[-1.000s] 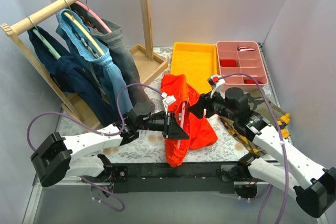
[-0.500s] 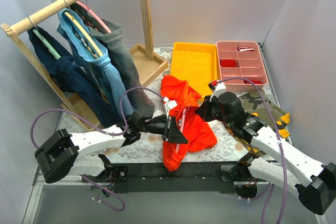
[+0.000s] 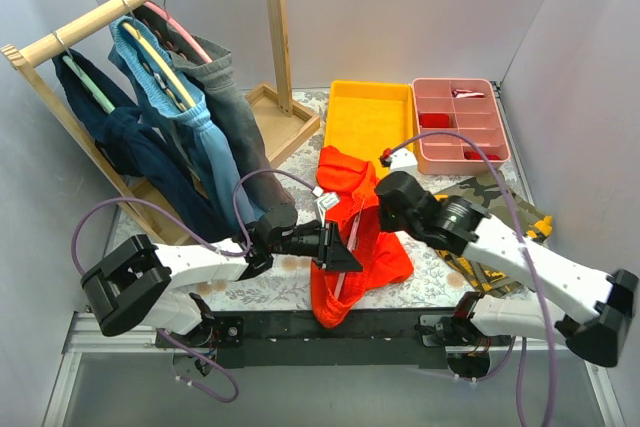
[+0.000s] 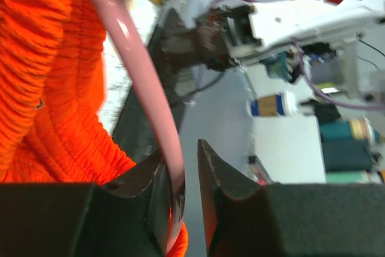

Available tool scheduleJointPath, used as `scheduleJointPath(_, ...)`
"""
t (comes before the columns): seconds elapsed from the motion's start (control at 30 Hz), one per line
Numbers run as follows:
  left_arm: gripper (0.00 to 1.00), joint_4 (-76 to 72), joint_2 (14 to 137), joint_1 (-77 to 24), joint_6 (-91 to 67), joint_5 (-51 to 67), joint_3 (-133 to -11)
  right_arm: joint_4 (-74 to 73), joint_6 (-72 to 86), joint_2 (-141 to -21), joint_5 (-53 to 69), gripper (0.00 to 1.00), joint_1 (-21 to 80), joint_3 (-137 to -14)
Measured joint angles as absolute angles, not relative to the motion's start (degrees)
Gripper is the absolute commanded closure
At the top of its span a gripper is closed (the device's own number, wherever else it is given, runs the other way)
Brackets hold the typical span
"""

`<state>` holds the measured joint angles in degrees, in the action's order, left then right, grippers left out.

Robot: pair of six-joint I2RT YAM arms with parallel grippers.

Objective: Place the shorts on the hanger

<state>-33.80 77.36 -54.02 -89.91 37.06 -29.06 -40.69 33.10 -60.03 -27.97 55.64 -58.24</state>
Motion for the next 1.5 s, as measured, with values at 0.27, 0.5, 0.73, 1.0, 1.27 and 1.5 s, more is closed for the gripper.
scheduleJointPath(0.27, 0.73, -26.5, 74.94, -54.04, -86.41, 24.16, -28.47, -38.44, 31.33, -68.58, -27.16, 0.99, 54.46, -58.43)
scheduleJointPath(0.5, 0.88, -22.24, 74.3, -54.19, -84.9, 19.05, -30.52, -34.59, 30.37, -68.53, -23.33, 0.99, 51.33, -57.87)
scheduleJointPath(0.73, 1.0, -19.09, 74.94, -54.35, -84.44, 18.33, -33.82, -34.39, 28.91, -68.4, -21.54, 0.99, 50.76, -58.26)
scheduleJointPath(1.0, 1.0, -10.33, 75.55, -54.96, -79.92, 17.17, -41.63, -40.82, 24.51, -70.06, -22.79, 0.99, 46.48, -78.85)
scheduleJointPath(1.27, 1.0, -1.02, 70.7, -54.98, -78.04, 16.29, -50.09, -42.39, 20.69, -72.66, -20.75, 0.92, 37.65, -84.36)
scheduleJointPath(1.5, 1.0, 12.14, 70.41, -54.96, -77.58, 17.04, -63.51, -41.12, 17.23, -68.58, -14.11, 0.5, 36.75, -82.72)
